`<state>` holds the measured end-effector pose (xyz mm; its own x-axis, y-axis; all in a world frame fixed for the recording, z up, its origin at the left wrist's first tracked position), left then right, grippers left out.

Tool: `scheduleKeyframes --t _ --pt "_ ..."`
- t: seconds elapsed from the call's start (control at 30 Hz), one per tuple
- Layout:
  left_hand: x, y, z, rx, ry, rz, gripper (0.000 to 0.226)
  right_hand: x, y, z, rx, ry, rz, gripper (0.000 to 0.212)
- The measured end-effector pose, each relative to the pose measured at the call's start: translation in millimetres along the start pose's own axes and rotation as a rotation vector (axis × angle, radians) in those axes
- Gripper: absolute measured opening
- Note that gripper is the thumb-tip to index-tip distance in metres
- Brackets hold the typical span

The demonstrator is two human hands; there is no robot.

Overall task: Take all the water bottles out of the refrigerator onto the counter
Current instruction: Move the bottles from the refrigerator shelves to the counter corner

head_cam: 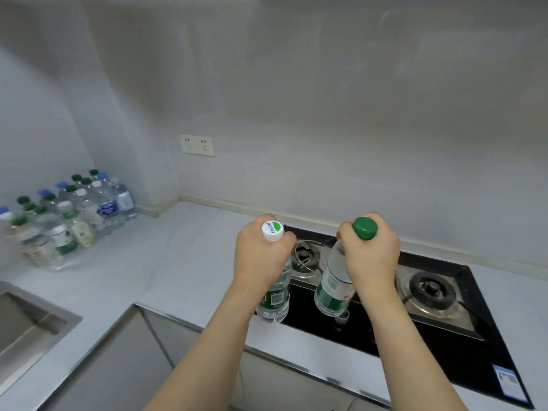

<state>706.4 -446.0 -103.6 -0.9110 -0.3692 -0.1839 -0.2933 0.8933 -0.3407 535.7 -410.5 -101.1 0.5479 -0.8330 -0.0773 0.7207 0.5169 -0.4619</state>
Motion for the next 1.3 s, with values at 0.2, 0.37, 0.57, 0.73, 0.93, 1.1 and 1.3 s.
scheduleKeyframes --t 0.2,0.37,0.57,0.73,0.93,1.1,1.3 --pt "-57 -46 22 -0.025 -0.028 -0.127 0.024 71 26 28 -0.038 -0.06 0.133 0.019" --pt "-93 -80 54 -0.077 -0.043 -0.203 0.03 139 43 34 -0.044 -0.082 0.226 0.017" --pt "-116 -134 93 -0.122 -0.085 -0.253 0.029 225 51 29 -0.02 -0.113 0.296 0.015" --pt "-127 -203 120 -0.14 -0.137 -0.314 0.021 309 39 30 -0.009 -0.165 0.365 0.018" --pt "-138 -276 141 -0.138 -0.166 -0.361 0.02 395 22 32 -0.022 -0.207 0.381 0.018" --pt "-145 -314 166 -0.171 -0.185 -0.386 0.02 446 22 23 -0.006 -0.224 0.428 0.02" --pt "-147 -359 201 -0.183 -0.188 -0.377 0.024 501 22 8 0.012 -0.194 0.459 0.018"
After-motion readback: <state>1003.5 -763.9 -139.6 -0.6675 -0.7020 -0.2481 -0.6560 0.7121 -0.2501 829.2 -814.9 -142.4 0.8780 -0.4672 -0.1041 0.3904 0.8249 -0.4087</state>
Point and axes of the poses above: each hand's wrist, its own y-axis away from the middle knuckle, its own x-axis out of the palm, z = x × y, the point moved 2 cm from there along -y, towards the middle knuckle, and after that the axes turned 13 degrees about -z, right-handed, at the moved point
